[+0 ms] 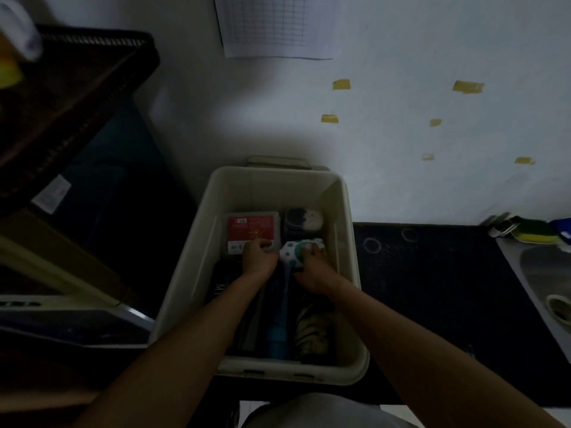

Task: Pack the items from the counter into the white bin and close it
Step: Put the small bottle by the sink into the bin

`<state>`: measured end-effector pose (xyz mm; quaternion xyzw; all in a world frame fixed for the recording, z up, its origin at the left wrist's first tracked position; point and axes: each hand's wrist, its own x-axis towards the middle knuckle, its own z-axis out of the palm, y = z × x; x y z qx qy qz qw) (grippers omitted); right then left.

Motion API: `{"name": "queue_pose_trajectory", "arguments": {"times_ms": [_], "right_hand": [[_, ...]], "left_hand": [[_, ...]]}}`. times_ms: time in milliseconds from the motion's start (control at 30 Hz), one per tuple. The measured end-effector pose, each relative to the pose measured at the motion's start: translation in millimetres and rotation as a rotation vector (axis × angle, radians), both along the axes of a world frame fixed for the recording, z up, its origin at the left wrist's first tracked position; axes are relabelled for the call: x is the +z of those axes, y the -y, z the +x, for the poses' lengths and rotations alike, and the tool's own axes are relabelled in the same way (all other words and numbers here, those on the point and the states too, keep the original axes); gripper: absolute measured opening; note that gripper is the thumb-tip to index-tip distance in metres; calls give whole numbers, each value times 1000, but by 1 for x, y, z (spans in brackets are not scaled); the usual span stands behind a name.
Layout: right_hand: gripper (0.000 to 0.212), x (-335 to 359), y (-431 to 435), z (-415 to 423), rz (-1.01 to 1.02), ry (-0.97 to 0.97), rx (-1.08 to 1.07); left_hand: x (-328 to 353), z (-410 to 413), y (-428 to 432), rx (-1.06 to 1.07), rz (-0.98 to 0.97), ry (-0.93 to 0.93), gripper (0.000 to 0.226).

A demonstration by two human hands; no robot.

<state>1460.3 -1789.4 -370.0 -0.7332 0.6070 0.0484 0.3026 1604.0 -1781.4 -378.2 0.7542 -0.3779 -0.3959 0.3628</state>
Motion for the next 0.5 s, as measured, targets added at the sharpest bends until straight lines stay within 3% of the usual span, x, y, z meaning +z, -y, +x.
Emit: {"name": "queue_pose_trajectory", "arguments": {"times_ms": [167, 500], "right_hand": [[64, 20, -2, 2, -67, 200, 10], [44, 53, -30, -1, -136, 486, 112]], "left_hand": [[3, 8, -9, -36, -88, 49, 22], [31, 12, -52, -124, -184, 66, 17]]}}
